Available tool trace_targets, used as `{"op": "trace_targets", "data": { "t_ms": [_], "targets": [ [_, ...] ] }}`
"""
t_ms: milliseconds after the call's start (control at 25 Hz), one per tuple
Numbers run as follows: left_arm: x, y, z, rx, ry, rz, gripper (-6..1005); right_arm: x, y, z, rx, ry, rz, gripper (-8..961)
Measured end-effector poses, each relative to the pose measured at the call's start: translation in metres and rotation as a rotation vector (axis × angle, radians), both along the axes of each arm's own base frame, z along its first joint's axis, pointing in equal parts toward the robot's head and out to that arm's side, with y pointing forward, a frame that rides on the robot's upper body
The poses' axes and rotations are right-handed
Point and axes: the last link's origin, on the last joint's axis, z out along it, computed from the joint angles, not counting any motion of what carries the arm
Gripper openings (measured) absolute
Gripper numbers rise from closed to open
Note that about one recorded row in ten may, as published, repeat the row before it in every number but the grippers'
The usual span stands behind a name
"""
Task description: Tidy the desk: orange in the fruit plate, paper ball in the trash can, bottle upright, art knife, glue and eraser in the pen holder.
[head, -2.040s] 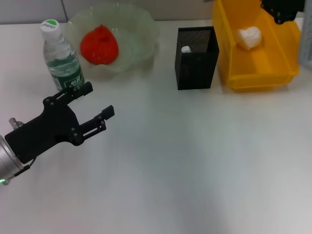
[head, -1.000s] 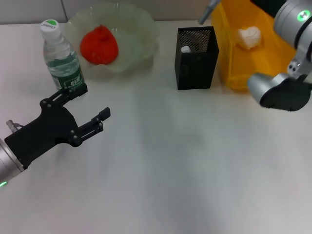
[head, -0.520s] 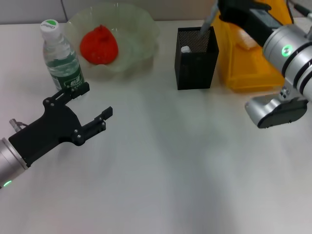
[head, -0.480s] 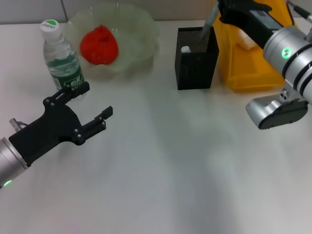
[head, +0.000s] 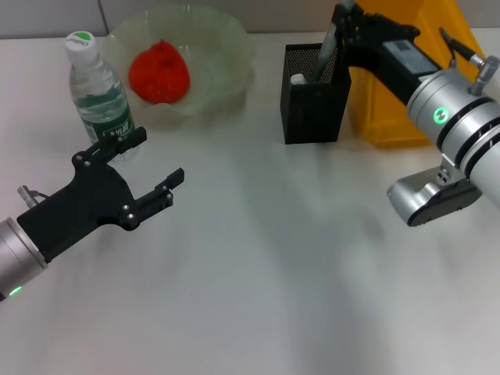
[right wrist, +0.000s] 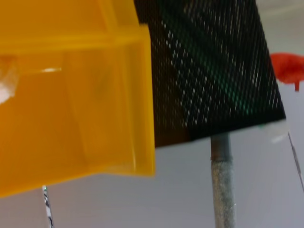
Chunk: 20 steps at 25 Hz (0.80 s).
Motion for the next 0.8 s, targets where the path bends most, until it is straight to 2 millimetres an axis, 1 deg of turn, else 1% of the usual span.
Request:
{"op": "trace_targets", "data": {
  "t_ms": [240, 480, 760, 800],
  "targets": [
    [-0.0014, -0.0022, -0.0005, 0.009, 0.011, -0.006, 773, 0.0051, -0.0039, -0.0048, -0.008, -0.008, -0.01, 136],
    [-0.0007, -0.003, -0.0032, 0.008, 0.011, -0.01, 773, 0.0006, -0.0039, -0.0055, 0.017, 0.027, 0.018, 149],
    [-0.0013, -0.0055, -0.0046, 0.006, 0.005, -0.005, 773, 0.0049, -0.0043, -0.0081, 0.024, 0.039, 0.019, 165],
    [-0.0013, -0.0058, -0.0049, 0.005, 0.004, -0.004, 773, 0.004, -0.0043, -0.0078, 0.026, 0.049, 0.02, 231]
  ]
}}
